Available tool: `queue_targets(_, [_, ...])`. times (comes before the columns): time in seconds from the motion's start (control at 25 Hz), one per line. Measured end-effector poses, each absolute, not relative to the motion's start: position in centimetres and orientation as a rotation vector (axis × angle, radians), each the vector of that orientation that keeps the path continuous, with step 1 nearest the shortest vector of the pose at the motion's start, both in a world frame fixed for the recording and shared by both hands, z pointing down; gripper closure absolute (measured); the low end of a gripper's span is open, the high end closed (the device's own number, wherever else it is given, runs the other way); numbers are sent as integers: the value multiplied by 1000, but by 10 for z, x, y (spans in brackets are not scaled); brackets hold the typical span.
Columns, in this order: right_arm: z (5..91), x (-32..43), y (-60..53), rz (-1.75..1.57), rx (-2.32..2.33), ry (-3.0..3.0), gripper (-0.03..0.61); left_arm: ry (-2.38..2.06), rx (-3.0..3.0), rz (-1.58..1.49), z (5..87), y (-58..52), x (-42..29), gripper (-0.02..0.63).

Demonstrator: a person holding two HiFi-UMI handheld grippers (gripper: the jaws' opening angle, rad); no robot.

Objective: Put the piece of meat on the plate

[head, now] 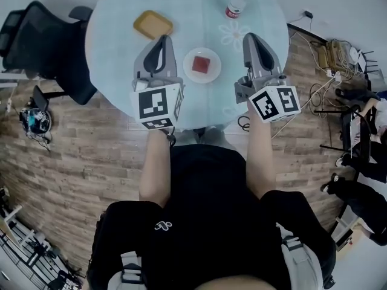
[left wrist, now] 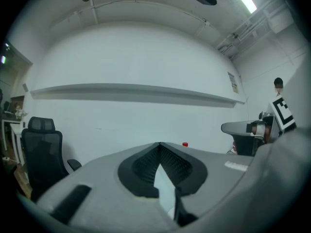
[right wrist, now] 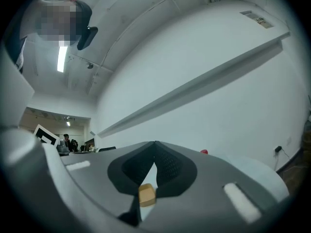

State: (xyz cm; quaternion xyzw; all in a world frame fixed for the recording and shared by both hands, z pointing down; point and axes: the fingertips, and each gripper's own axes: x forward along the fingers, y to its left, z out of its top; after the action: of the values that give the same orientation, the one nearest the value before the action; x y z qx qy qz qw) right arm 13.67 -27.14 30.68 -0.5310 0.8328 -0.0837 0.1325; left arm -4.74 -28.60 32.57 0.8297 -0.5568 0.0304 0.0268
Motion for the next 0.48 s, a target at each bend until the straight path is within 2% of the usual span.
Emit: queue_targets(0.48, [307, 111, -273, -226, -1545, 2552, 569, -1741, 2534, 117, 330, -282, -56, 617])
